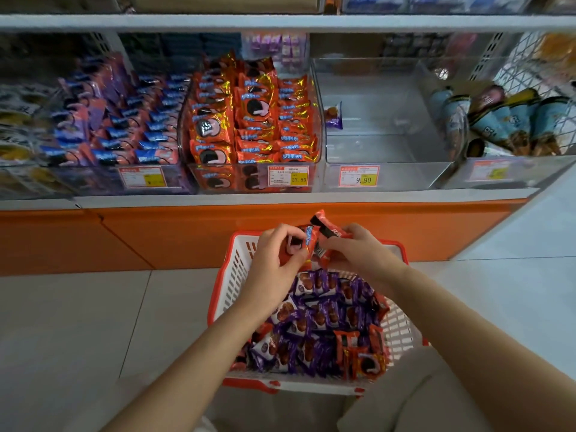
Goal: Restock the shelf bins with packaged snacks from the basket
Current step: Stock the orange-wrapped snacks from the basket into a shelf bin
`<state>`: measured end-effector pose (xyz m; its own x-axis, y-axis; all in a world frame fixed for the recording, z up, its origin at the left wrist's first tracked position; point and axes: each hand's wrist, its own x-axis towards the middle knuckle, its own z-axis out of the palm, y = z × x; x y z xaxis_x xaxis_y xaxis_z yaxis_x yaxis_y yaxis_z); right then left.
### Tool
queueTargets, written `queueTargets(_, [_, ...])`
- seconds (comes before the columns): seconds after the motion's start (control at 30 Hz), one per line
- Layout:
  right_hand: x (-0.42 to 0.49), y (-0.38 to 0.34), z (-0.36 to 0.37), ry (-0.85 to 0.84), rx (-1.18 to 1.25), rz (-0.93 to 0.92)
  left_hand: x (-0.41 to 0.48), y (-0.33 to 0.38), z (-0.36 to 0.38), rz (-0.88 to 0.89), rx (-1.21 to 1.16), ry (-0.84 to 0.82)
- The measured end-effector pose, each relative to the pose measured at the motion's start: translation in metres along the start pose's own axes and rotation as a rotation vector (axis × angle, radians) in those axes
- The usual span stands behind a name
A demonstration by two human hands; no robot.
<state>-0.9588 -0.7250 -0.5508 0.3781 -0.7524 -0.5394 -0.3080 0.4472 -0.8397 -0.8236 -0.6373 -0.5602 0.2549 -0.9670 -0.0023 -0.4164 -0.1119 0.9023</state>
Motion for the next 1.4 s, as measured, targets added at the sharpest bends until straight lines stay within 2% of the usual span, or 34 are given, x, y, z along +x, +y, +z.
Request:
queueTargets(0.1, [-0.005, -0.002, 0.002, -0.013, -0.025, -0.053, 0.003, 0.005, -0.008, -0.116, -0.12, 0.016])
queueTargets(0.17, [-0.009, -0.005, 0.001, -0.009, -0.136, -0.129, 0.005, 0.009, -0.017, -0.209, -0.157, -0.01])
queueTargets(0.27, [-0.016, -0.009, 0.001, -0.059, -0.23, -0.26, 0.007, 0.007, -0.026, -0.175, -0.154, -0.032])
queueTargets(0.43, [-0.022, -0.013, 0.005, -0.297, 0.054, -0.188, 0.007, 0.004, -0.035, -0.048, -0.064, -0.073])
queueTargets(0.5, [-0.02, -0.015, 0.006, -0.333, 0.123, -0.165, 0.007, 0.006, -0.039, -0.039, -0.071, -0.071])
queueTargets(0.6, [-0.012, -0.016, 0.01, -0.255, 0.161, -0.092, 0.008, 0.006, -0.045, -0.051, -0.083, -0.047])
queueTargets(0.7, [-0.005, -0.019, 0.015, -0.27, 0.18, -0.065, 0.01, 0.006, -0.054, -0.076, -0.069, -0.04])
queueTargets(0.8, [0.005, -0.028, 0.015, -0.214, 0.092, -0.133, 0.013, 0.006, -0.064, -0.096, -0.055, -0.027])
queueTargets(0.97, [0.017, -0.032, 0.028, -0.086, -0.259, -0.269, 0.017, 0.003, -0.074, -0.13, -0.1, 0.123])
queueTargets(1.2, [0.03, -0.035, 0.042, -0.043, -0.398, -0.256, 0.02, -0.002, -0.092, -0.204, -0.172, 0.174])
queueTargets(1.3, [0.034, -0.039, 0.043, 0.028, -0.533, -0.341, 0.024, -0.009, -0.095, -0.226, -0.201, 0.173])
queueTargets(1.4, [0.039, -0.045, 0.045, 0.059, -0.575, -0.475, 0.034, -0.013, -0.097, -0.208, -0.177, 0.257])
